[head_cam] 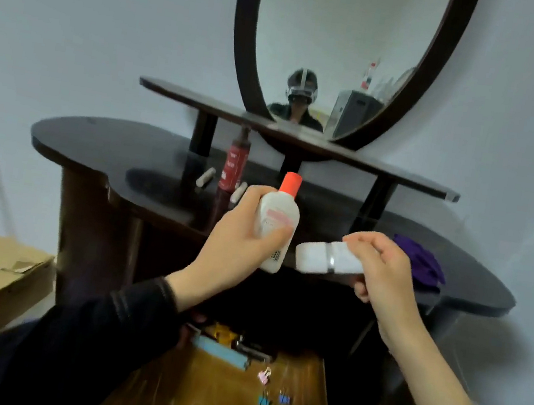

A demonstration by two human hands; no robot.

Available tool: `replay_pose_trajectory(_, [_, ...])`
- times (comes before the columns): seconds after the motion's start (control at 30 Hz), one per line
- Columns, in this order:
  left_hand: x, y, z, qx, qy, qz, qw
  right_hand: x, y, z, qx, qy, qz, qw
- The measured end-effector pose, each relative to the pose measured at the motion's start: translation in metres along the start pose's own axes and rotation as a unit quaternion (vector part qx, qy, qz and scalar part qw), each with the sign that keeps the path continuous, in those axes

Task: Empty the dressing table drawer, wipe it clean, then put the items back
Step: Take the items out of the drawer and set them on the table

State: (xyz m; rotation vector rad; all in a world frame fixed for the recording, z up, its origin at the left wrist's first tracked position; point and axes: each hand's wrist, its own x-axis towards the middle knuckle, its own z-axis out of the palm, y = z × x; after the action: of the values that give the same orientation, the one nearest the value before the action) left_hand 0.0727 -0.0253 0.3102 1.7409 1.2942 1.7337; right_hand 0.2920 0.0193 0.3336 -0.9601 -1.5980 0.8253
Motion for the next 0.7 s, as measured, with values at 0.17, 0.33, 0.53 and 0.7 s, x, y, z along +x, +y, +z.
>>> replay_pose_trajectory(0.17, [0.079,-0.033,-0.002,0.134,-0.063,-0.076,0.986,0.074,0.017,0.021,0.038,0.103,0.104,0.989])
replay_pose_trajectory(0.33, [0.101,-0.065,0.003,0.207,-0.091,-0.055,0.973,0.116,0.063,0.044,-0.002,0.127,0.176,0.976])
replay_pose_trajectory(0.53, [0.103,-0.068,0.017,0.416,-0.083,0.032,0.905,0.131,0.063,0.070,-0.242,0.070,0.123,0.960])
replay_pose_trajectory(0.7, [0.100,-0.066,0.015,0.410,-0.102,0.033,0.906,0.122,0.061,0.071,-0.302,0.029,0.072,0.950])
